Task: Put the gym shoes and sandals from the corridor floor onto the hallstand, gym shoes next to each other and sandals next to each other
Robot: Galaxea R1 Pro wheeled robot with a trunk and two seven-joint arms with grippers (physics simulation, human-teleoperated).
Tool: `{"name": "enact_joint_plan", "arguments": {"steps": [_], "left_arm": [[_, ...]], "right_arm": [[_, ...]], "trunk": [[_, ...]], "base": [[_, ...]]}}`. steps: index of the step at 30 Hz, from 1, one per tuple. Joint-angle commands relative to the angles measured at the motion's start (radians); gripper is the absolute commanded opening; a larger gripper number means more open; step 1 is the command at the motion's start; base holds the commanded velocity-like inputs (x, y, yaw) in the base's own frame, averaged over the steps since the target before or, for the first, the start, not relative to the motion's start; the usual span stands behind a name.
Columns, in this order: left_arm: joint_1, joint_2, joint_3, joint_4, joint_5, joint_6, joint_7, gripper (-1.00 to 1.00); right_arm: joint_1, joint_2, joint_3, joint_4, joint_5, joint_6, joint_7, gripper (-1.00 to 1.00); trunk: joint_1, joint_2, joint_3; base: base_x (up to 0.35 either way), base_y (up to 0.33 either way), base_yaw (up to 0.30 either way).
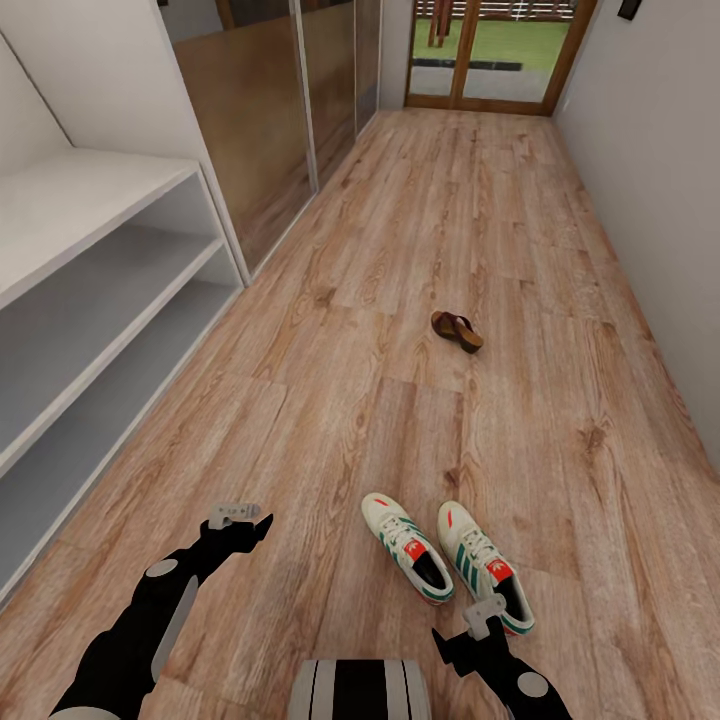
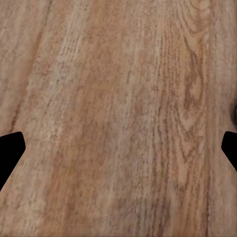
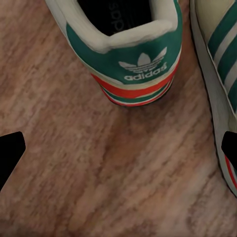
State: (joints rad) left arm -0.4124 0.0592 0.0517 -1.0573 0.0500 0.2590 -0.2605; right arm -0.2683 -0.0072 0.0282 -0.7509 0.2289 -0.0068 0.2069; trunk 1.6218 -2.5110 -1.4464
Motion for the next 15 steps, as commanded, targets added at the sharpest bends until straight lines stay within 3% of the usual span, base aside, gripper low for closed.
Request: {"name": "enact_joint_plan", "arguments": {"steps": [1, 15], "left_arm": [[0.0, 0.0, 0.002, -0.001, 0.005, 0.008, -0.005, 1.0], [0.005, 0.001, 0.002, -0.021, 0.004, 0.008, -0.004, 1.0]], "right_arm": [[0.0, -0.001, 0.001, -0.001, 0.009, -0.001, 0.001, 1.0], [0.0, 0.01, 0.003, 0.001, 0.012, -0.002, 0.001, 1.0]], "trunk": [[0.0, 0.0, -0.001], [0.0, 0.0, -0.001]], "base": [[0.0, 0.0, 0.0], [0.0, 0.0, 0.0]]}}
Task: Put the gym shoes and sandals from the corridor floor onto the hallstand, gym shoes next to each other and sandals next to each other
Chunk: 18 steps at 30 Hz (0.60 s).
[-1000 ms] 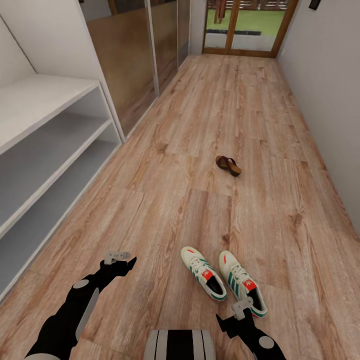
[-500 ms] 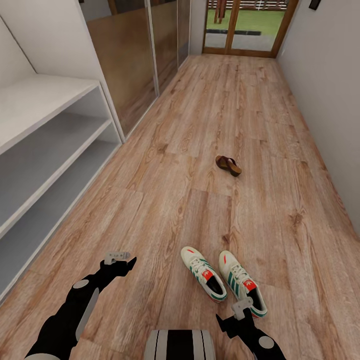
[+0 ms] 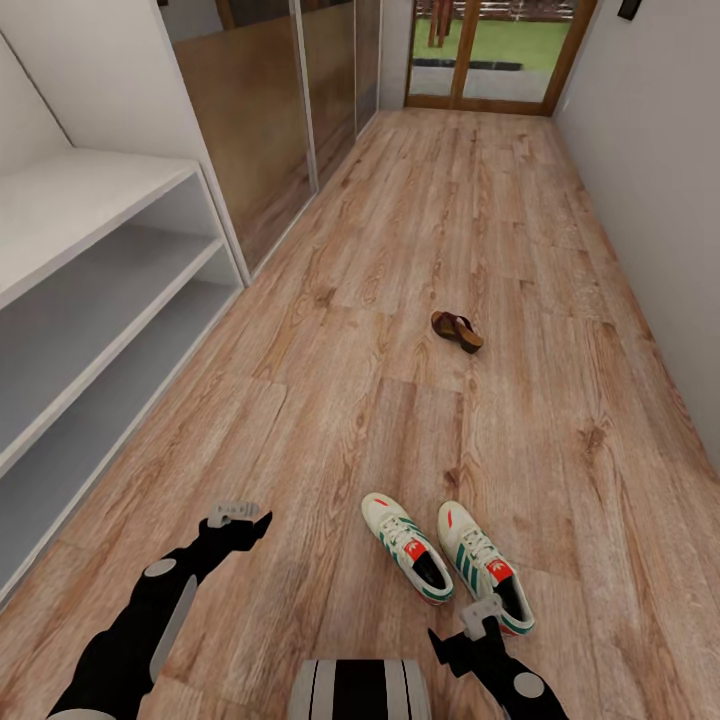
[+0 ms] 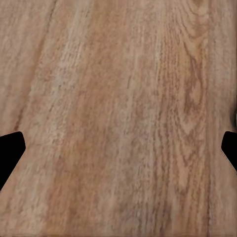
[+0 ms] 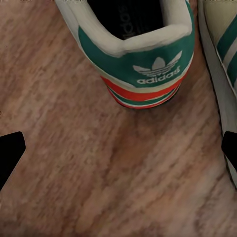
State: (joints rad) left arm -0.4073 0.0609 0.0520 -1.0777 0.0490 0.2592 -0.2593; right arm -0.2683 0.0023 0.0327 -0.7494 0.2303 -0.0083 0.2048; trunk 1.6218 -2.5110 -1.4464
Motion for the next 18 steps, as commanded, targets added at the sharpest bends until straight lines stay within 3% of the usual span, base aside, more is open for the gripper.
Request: {"name": "enact_joint_plan", "arguments": {"steps": [1, 5, 18], "left_arm": [[0.0, 0.0, 0.002, 0.005, 0.005, 0.007, -0.005, 1.0], [-0.001, -0.001, 0.002, 0.027, 0.005, 0.007, -0.007, 1.0], [-0.001, -0.001, 0.002, 0.041, 0.002, 0.006, -0.008, 1.0]], "right_arm": [[0.0, 0.002, -0.002, -0.001, 0.01, -0.001, 0.002, 1.0], [0.0, 0.009, -0.003, -0.001, 0.011, -0.001, 0.001, 1.0], [0.0, 0.013, -0.004, -0.001, 0.011, -0.001, 0.001, 1.0]], "trunk": [[0.0, 0.0, -0.001], [0.0, 0.0, -0.001], [0.0, 0.0, -0.001]], "base": [[0.0, 0.0, 0.0], [0.045, 0.0, 0.0], [0.196, 0.0, 0.0]]}}
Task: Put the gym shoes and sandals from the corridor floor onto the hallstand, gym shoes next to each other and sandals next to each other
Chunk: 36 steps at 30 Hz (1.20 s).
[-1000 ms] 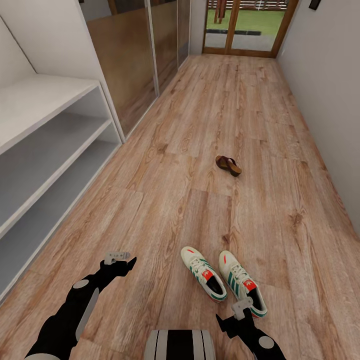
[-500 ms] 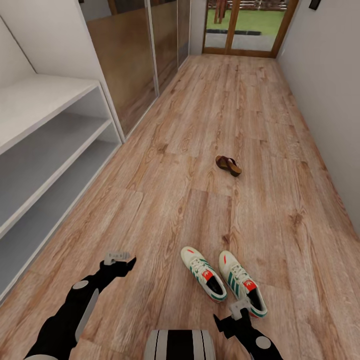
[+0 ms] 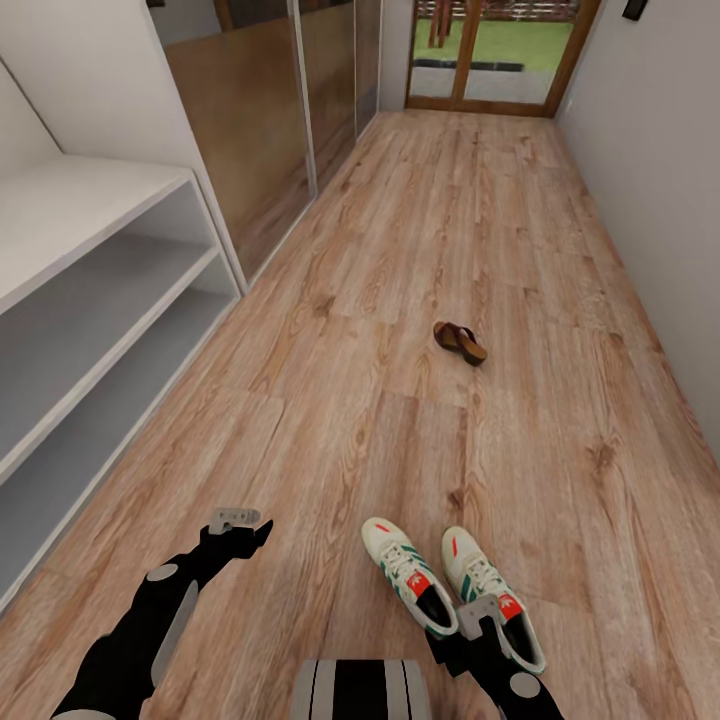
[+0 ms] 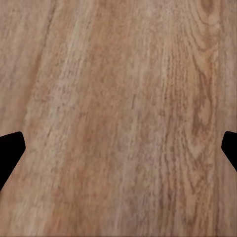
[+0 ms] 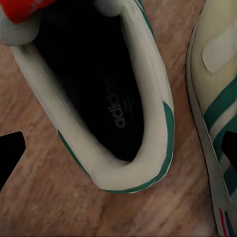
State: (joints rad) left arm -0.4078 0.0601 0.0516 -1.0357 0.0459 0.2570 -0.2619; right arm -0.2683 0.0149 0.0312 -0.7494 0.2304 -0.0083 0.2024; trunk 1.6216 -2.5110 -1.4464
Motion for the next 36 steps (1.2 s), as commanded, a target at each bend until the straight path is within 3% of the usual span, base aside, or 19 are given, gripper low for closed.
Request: {"name": "enact_joint_plan", "arguments": {"steps": [1, 36], "left_arm": [[0.0, 0.0, 0.002, -0.001, 0.005, 0.008, -0.005, 1.0], [0.0, 0.002, 0.002, 0.0, 0.003, 0.003, -0.005, 1.0]], "right_arm": [[0.0, 0.0, -0.002, -0.001, 0.01, -0.001, 0.003, 1.0], [0.0, 0.0, -0.004, -0.001, 0.01, -0.001, 0.0, 1.0]], "trunk": [[0.0, 0.0, -0.001], [0.0, 0.0, -0.001]], "base": [[0.049, 0.0, 0.0], [0.006, 0.0, 0.0]]}}
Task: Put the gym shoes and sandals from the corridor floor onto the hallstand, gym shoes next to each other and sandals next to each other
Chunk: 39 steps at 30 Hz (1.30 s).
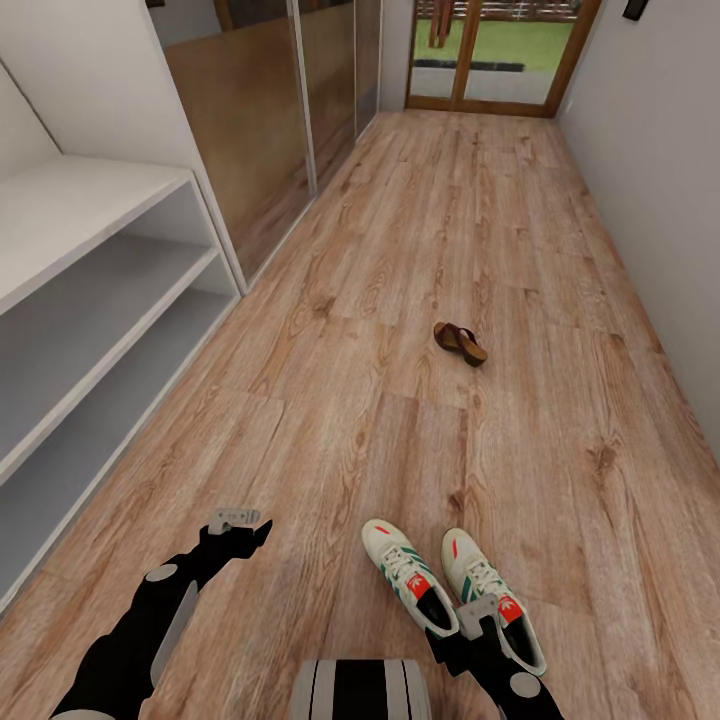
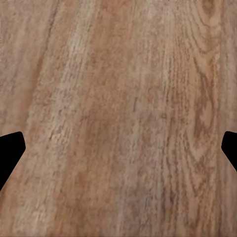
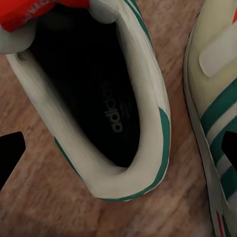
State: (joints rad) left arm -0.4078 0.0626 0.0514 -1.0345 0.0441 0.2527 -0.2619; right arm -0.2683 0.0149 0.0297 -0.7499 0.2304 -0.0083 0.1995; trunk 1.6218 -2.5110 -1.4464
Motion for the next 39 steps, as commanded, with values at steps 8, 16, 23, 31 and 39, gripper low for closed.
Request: {"name": "enact_joint_plan", "arguments": {"steps": [8, 16, 23, 31, 39], "left_arm": [[0.0, 0.0, 0.002, -0.002, 0.007, 0.008, -0.005, 1.0], [0.0, 0.0, 0.002, -0.002, 0.009, 0.007, -0.005, 1.0], [0.0, 0.0, 0.002, -0.002, 0.009, 0.007, -0.005, 1.0], [0.0, 0.0, 0.002, -0.002, 0.009, 0.007, -0.005, 1.0], [0.0, 0.0, 0.002, -0.002, 0.01, 0.007, -0.005, 1.0]], "right_arm": [[0.0, 0.0, -0.002, 0.0, 0.01, -0.001, 0.003, 1.0], [0.0, 0.002, -0.002, 0.0, 0.01, -0.001, 0.003, 1.0], [0.0, 0.002, -0.002, 0.0, 0.01, -0.001, 0.003, 1.0], [0.0, 0.002, -0.002, -0.001, 0.01, -0.001, 0.003, 1.0], [0.0, 0.002, -0.002, -0.002, 0.01, -0.001, 0.003, 1.0]], "trunk": [[0.0, 0.0, -0.001], [0.002, -0.001, -0.023], [0.005, -0.003, -0.057], [0.005, -0.003, -0.059], [0.005, -0.003, -0.059]], "base": [[0.0, 0.0, 0.0], [0.0, 0.0, 0.0], [0.0, 0.0, 0.0], [0.0, 0.0, 0.0], [0.0, 0.0, 0.0]]}}
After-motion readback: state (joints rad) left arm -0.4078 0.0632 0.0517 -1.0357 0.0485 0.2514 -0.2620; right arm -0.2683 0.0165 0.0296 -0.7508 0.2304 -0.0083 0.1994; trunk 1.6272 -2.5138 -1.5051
